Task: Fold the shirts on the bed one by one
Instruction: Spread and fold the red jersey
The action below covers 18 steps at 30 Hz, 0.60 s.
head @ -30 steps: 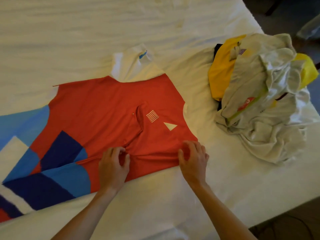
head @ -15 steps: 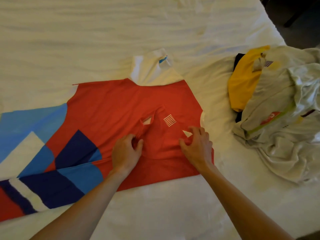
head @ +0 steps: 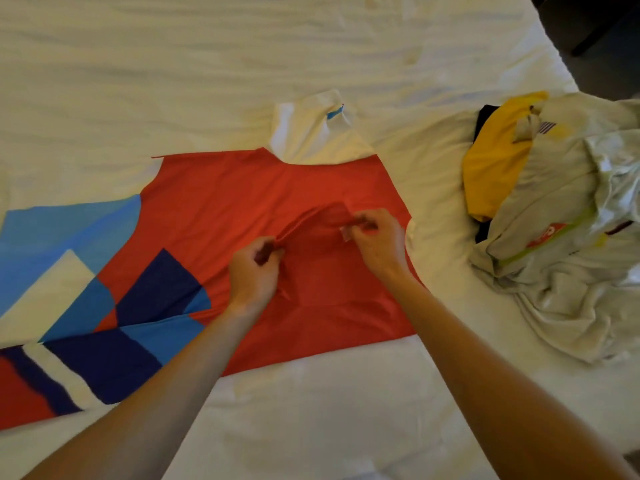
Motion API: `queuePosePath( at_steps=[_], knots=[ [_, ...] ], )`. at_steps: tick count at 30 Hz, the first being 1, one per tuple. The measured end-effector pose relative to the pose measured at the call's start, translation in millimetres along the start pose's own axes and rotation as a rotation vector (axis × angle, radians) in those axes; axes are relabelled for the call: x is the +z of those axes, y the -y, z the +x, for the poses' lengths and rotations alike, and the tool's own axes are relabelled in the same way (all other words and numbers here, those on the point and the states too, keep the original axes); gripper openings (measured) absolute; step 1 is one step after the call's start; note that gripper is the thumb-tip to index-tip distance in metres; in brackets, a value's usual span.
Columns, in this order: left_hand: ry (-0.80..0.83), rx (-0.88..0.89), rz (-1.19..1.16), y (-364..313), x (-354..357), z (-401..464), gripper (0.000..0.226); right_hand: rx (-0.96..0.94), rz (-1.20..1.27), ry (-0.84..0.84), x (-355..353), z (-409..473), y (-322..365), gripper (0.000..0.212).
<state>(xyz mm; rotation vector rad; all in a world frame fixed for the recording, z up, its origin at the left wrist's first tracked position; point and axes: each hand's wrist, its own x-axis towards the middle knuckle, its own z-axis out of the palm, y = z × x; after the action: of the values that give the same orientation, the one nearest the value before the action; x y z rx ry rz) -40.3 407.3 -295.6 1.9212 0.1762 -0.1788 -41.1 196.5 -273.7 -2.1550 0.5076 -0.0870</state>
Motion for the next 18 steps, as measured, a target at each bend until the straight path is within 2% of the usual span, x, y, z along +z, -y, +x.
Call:
queuePosePath(
  at_steps=[1,3,5,7,11,15,16,18],
  knots=[
    [0.010,0.035,-0.020,2.3,-2.6,-10.4,0.032,-0.039,0.011,-0.033,-5.7,-18.6,-7.5,0.014],
    [0.067,0.106,0.029,14.1,-6.2,-33.7,0.033,-0.074,-0.088,0.005,-14.4,-54.7,-29.8,0.024],
    [0.153,0.168,0.173,32.0,-8.8,-54.0,0.038,-0.074,-0.268,0.107,-18.2,-82.1,-51.2,0.033],
    [0.202,0.251,0.318,46.3,-11.0,-64.2,0.040,-0.124,-0.346,0.148,-20.0,-94.0,-63.2,0.030],
    [0.225,0.456,0.469,60.2,-12.5,-65.7,0.039,-0.210,-0.422,0.028,-18.4,-98.4,-68.7,0.031],
    [0.310,0.452,0.432,57.9,-23.0,-66.8,0.054,-0.219,-0.553,-0.047,-4.6,-121.7,-50.8,0.048],
    [0.296,0.425,0.425,56.5,-26.8,-65.3,0.057,-0.257,-0.530,-0.026,2.2,-126.2,-43.9,0.054],
    [0.265,0.366,0.472,55.3,-34.1,-60.5,0.060,-0.325,-0.460,0.121,19.9,-130.9,-32.6,0.065]
  ],
)
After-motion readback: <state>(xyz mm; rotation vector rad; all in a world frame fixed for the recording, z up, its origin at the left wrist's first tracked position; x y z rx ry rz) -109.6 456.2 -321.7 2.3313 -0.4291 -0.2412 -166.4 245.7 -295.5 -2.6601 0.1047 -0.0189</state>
